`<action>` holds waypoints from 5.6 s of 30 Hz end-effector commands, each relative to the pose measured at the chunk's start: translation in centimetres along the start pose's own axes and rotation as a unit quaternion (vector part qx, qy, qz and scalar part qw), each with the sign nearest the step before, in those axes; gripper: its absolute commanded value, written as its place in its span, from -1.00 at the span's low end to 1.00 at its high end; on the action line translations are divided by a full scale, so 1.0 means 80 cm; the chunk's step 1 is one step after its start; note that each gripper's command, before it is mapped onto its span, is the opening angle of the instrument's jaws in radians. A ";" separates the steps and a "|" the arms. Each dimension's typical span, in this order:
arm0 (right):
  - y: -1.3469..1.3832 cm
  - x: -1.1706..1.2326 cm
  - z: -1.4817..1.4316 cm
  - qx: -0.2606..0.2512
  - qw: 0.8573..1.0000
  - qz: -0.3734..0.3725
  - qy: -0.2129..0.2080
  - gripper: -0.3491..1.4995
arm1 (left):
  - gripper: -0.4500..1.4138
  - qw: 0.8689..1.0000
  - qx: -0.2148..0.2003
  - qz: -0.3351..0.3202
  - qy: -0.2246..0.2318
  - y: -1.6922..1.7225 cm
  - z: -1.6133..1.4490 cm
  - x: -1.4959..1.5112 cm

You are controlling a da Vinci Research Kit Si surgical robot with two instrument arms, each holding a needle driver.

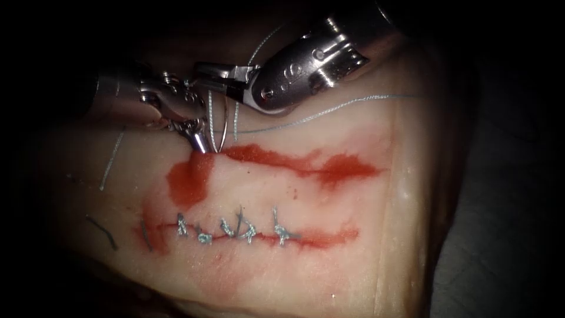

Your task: Wound Closure

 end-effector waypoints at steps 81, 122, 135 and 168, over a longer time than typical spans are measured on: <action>0.0027 -0.0012 0.0009 0.235 0.918 0.293 0.129 -1.00 | -1.00 1.000 -0.001 -0.017 -0.001 0.0005 0.0000 -0.0002; 0.0027 -0.0008 0.0002 0.251 0.897 0.319 0.176 -1.00 | -1.00 1.000 0.001 -0.019 -0.001 0.0001 -0.0001 -0.0003; 0.0030 -0.0003 0.0001 0.256 0.889 0.327 0.191 -1.00 | -1.00 1.000 0.003 -0.022 -0.002 -0.0001 -0.0002 -0.0003; 0.0058 0.0020 0.0001 0.282 0.693 0.639 0.180 -1.00 | 0.28 0.987 -0.073 0.046 -0.137 -0.0047 -0.0061 -0.0014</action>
